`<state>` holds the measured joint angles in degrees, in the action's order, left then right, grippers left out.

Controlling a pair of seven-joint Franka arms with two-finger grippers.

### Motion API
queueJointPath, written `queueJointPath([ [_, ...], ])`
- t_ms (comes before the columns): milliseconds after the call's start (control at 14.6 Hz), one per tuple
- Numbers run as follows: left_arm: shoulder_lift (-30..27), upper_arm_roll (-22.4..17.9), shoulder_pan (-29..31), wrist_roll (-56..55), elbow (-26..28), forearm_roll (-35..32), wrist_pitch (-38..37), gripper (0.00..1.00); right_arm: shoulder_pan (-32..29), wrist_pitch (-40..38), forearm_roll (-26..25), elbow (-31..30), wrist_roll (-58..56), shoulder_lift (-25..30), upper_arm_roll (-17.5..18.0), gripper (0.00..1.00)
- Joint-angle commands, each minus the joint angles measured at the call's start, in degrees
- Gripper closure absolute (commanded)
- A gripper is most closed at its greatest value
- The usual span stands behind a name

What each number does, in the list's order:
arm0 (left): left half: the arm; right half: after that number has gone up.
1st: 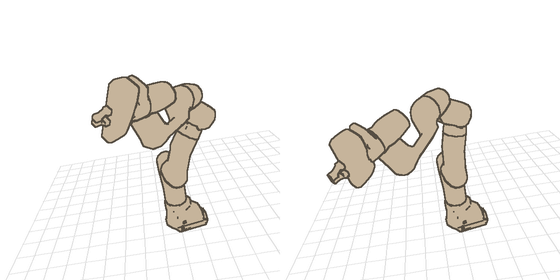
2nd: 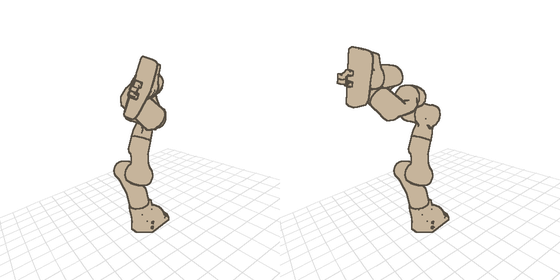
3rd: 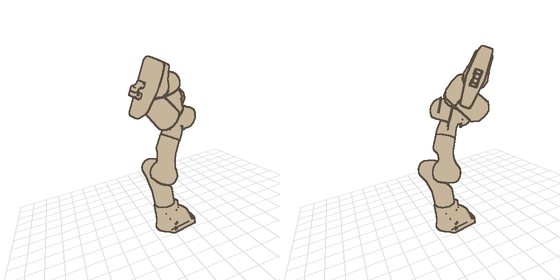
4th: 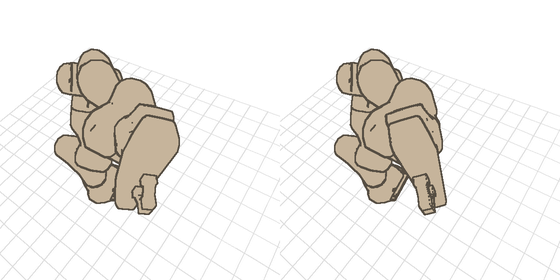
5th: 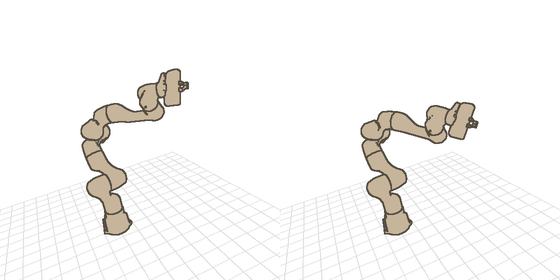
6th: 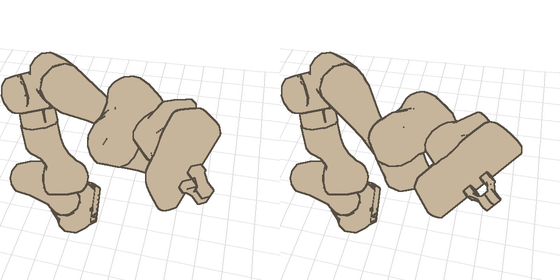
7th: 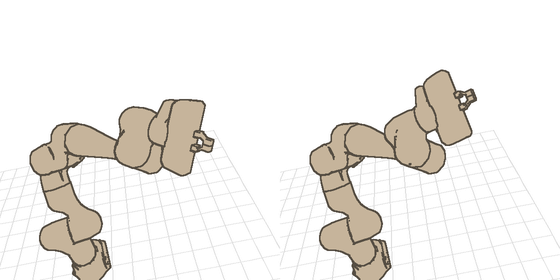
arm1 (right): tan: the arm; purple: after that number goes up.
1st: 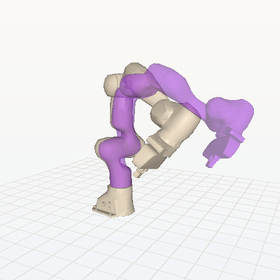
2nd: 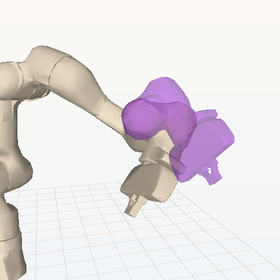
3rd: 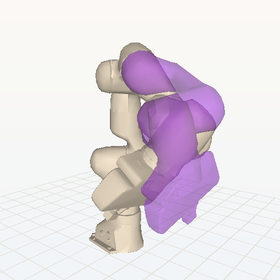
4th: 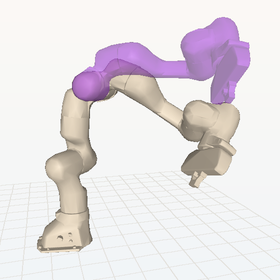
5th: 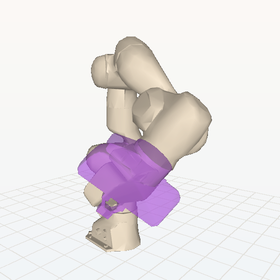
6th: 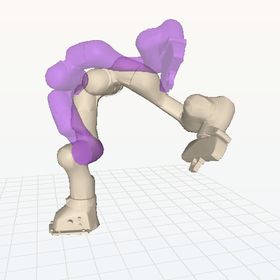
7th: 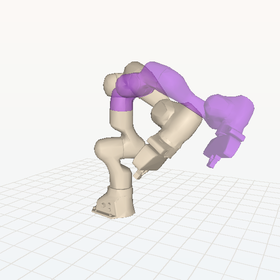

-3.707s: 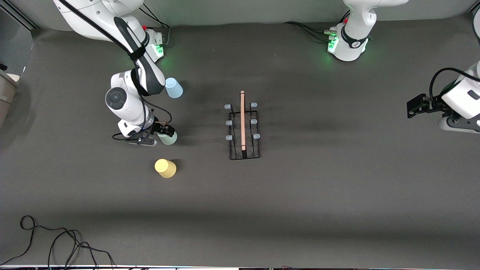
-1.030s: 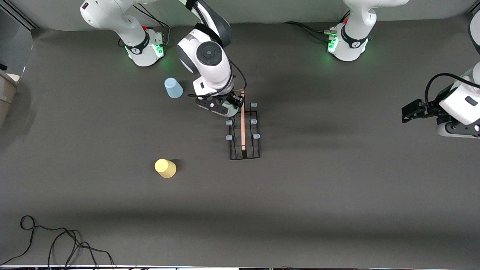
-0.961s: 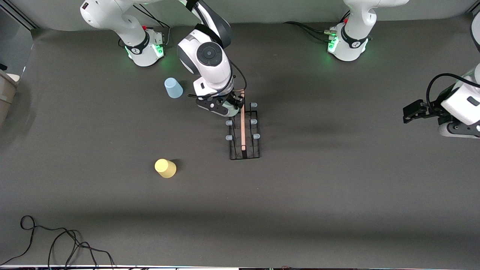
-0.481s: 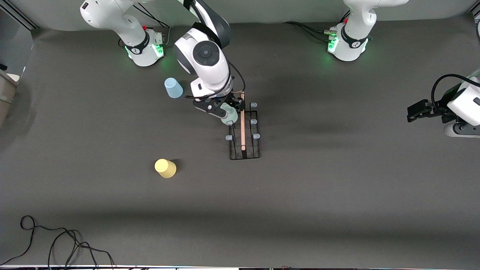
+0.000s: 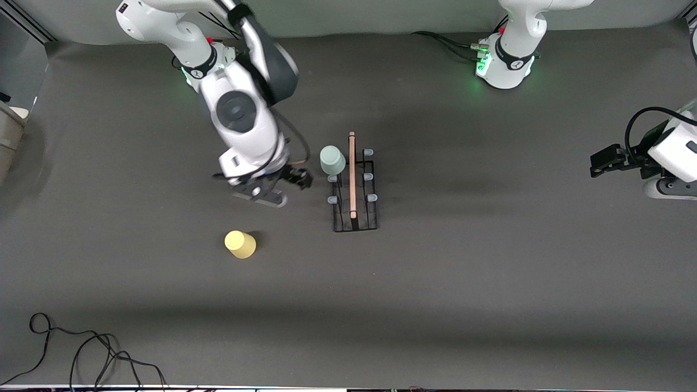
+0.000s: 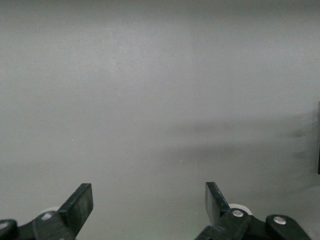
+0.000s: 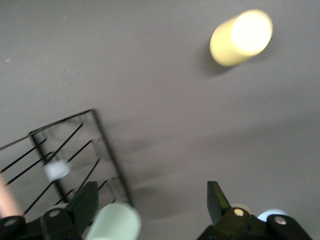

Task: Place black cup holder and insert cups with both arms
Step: 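Move the right gripper down to the yellow cup and grasp it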

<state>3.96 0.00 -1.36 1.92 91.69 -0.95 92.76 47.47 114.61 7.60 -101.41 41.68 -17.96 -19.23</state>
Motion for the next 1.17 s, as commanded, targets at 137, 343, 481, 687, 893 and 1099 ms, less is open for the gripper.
queueJointPath([
  [137,-0.18,-0.09,-0.4,-0.86,-0.63,-0.02,-1.09,0.0,-8.87,0.95,0.57,0.69,-15.38,-3.65,-0.19,0.04],
  [343,-0.18,-0.09,-0.49,-0.95,-0.63,-0.11,-1.09,0.0,-11.87,5.96,0.57,0.6,-19.6,-6.9,-0.19,0.04],
  [481,-0.09,-0.09,-0.23,-0.6,-0.63,-0.02,-1.09,0.0,-13.01,9.65,0.66,0.51,-21.2,-9.36,-0.1,0.04],
  [687,0.0,-0.09,-0.31,-0.25,-0.63,0.07,-1.09,0.0,-13.37,14.83,0.57,0.51,-21.29,-12.97,-0.1,0.04],
  [893,0.0,-0.09,-0.49,-0.42,-0.54,0.07,-1.09,0.0,-13.37,18.53,0.66,0.42,-21.9,-15.52,-0.1,0.04],
  [1099,0.09,-0.09,-0.49,-0.78,-0.54,0.07,-1.0,0.0,-13.37,20.91,0.66,-0.19,-21.99,-17.02,-0.1,0.04],
])
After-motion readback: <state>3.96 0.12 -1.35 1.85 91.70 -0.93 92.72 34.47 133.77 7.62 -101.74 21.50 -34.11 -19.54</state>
